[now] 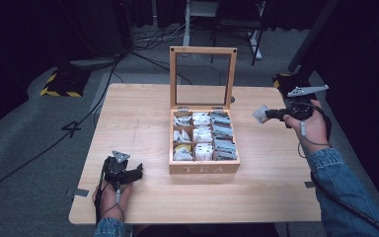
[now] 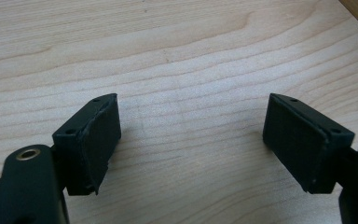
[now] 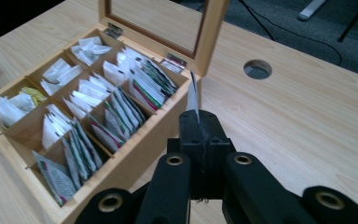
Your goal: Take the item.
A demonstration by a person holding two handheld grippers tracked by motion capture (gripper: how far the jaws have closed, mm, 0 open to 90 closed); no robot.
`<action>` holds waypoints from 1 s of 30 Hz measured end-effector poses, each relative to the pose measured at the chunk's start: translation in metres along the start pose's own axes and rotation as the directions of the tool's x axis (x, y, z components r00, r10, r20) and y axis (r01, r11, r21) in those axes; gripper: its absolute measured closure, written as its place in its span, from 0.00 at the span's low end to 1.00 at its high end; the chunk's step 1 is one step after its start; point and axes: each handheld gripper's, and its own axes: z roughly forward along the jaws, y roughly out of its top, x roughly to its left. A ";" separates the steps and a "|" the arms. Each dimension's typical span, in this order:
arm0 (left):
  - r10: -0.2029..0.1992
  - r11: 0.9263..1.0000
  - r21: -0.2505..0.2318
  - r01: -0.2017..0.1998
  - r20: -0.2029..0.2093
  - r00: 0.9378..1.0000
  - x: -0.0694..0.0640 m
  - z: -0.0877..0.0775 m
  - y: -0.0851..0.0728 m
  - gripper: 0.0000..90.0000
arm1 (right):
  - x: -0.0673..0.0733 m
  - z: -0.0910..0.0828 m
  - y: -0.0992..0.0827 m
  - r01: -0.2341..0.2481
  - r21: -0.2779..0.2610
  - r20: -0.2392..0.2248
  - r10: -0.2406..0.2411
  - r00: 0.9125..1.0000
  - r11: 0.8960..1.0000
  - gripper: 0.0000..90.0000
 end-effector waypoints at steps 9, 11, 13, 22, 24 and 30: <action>0.000 1.000 0.000 0.000 0.000 1.000 0.000 0.000 0.000 0.22 | -0.021 0.010 -0.019 -0.048 0.039 0.027 0.047 0.999 0.998 1.00; 0.000 1.000 0.000 0.000 0.000 1.000 0.000 0.000 0.000 0.22 | -0.025 0.014 -0.025 -0.058 0.047 0.030 0.057 0.998 0.997 1.00; 0.000 1.000 0.000 0.000 0.000 1.000 0.000 0.000 0.000 0.22 | -0.029 0.019 -0.032 -0.073 0.058 0.029 0.071 0.997 0.996 1.00; 0.000 1.000 0.000 0.000 0.000 1.000 0.000 0.000 0.000 0.22 | -0.041 0.033 -0.051 -0.120 0.089 0.038 0.117 0.992 0.989 1.00; 0.000 1.000 0.000 0.000 0.000 1.000 0.000 0.000 0.000 0.22 | -0.043 0.036 -0.056 -0.128 0.094 0.039 0.125 0.991 0.987 1.00; 0.000 1.000 0.000 0.000 0.000 1.000 0.000 0.000 0.000 0.22 | -0.052 0.042 -0.071 -0.170 0.111 0.050 0.165 0.985 0.979 1.00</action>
